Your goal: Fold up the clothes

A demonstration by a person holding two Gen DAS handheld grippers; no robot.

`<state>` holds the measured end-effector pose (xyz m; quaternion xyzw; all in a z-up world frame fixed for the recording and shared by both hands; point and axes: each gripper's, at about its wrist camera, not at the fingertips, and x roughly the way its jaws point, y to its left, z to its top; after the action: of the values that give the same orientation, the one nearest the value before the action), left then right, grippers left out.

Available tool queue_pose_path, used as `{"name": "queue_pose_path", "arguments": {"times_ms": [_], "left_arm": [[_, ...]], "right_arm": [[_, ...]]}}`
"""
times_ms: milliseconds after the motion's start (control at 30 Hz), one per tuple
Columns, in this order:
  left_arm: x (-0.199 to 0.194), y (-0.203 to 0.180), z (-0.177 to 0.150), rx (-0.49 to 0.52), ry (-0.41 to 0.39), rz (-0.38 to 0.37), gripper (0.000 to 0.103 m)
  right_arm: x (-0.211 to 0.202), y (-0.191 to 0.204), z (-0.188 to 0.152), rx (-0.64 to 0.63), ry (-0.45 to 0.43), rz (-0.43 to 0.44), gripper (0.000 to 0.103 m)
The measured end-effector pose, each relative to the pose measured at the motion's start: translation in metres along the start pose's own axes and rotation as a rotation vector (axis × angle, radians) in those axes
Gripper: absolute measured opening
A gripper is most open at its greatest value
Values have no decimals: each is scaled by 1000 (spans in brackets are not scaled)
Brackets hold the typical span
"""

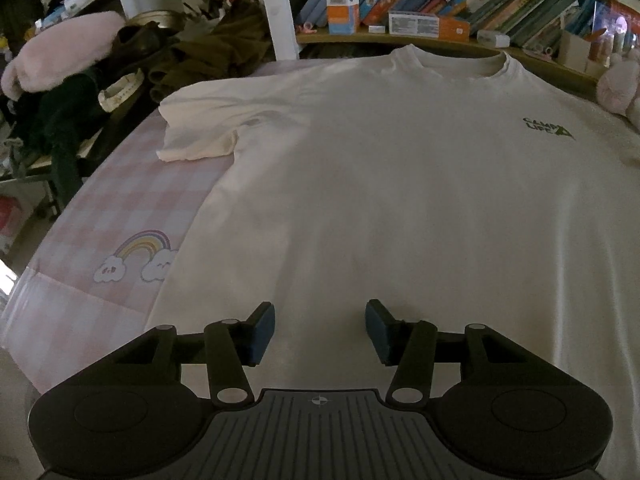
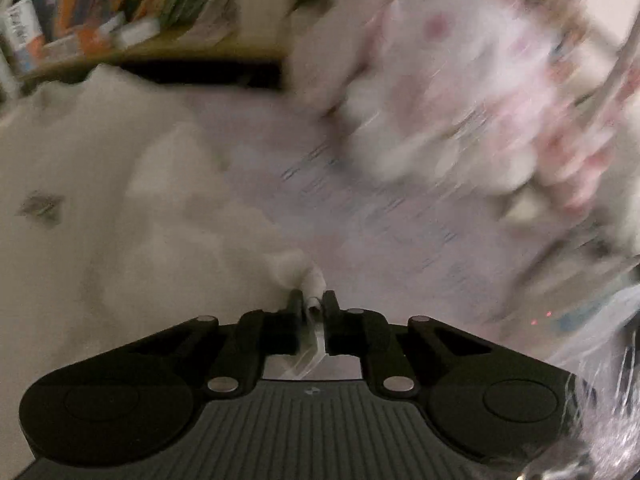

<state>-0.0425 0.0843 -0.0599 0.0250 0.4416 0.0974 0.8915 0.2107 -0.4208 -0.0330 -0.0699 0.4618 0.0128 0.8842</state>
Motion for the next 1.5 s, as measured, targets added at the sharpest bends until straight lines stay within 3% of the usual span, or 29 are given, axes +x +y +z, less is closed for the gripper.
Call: {"name": "queue_pose_path", "arguments": {"times_ms": [67, 200, 267, 433, 533, 700, 867, 1133, 1367, 1433, 1500], "left_arm": [[0, -1, 0, 7, 4, 2, 52], [-3, -2, 1, 42, 16, 6, 60], [-9, 1, -1, 56, 4, -5, 60], [-23, 24, -2, 14, -41, -9, 60], [-25, 46, -2, -45, -56, 9, 60], [-21, 86, -2, -114, -77, 15, 60], [-14, 120, -8, -144, -58, -28, 52], [-10, 140, -33, -92, 34, -196, 37], [-18, 150, -45, -68, 49, -309, 37], [-20, 151, -48, -72, 49, -327, 37], [-20, 150, -50, -66, 50, -337, 23]], "right_arm": [[1, -9, 7, 49, -43, -62, 8], [10, -14, 9, 85, -20, -154, 34], [5, -14, 4, 82, -34, -172, 34], [-43, -7, -27, 112, -82, -2, 34], [-76, 11, -59, 131, -55, 147, 38], [-122, 62, -120, 141, -1, 266, 39], [-152, 105, -169, 123, 27, 244, 39], [-186, 151, -233, 191, 67, 146, 39], [-204, 177, -271, 248, 78, 73, 39], [-207, 183, -280, 249, 72, 59, 37], [-210, 191, -285, 229, 60, 44, 24]]}}
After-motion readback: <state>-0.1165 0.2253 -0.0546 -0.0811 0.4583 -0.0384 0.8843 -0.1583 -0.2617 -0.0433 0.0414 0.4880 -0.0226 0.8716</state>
